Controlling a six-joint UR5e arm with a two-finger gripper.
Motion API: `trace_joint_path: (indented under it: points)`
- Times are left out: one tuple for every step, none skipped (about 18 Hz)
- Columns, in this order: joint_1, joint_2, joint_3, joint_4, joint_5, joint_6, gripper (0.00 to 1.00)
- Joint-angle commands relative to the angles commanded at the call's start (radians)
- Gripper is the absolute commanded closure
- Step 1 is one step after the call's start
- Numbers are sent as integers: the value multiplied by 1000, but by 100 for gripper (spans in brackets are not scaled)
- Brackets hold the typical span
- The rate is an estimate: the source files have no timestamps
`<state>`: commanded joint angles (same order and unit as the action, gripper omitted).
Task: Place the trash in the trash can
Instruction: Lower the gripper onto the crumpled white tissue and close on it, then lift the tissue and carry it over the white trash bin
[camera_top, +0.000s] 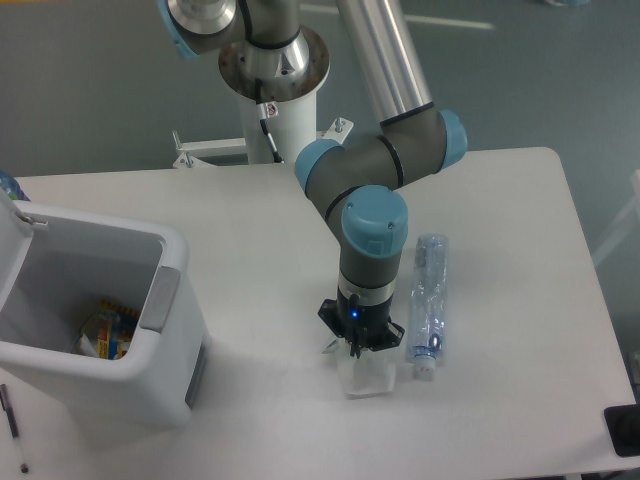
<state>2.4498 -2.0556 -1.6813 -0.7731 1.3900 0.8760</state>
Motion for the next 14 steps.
trace_joint_path:
  points:
    - [6,3,2,0,-20,-20,100]
    - [8,6,5,0,-46,-44,100]
    - [8,6,17,0,-66,-73,100]
    - [8,9,26,0,-68,-89,100]
    - [8,12,35,-2,-72,-106,100]
    - [6,20,44,-2,-81,-115,100]
    - [6,31,49,-2,-95,-126,100]
    - [6,47,54,-2,-114,-138,100]
    - [6,69,55,-2,-141,-150,100]
    - [5,90,57,-2,-172,-164,100]
    - [3,116,58,-2,-201,-185,100]
    - [2,141,64,-2,-222,-207,100]
    - [-1,161,75,-2,-247,-228,100]
    - [-3,175,90,-2,-276,-251,100]
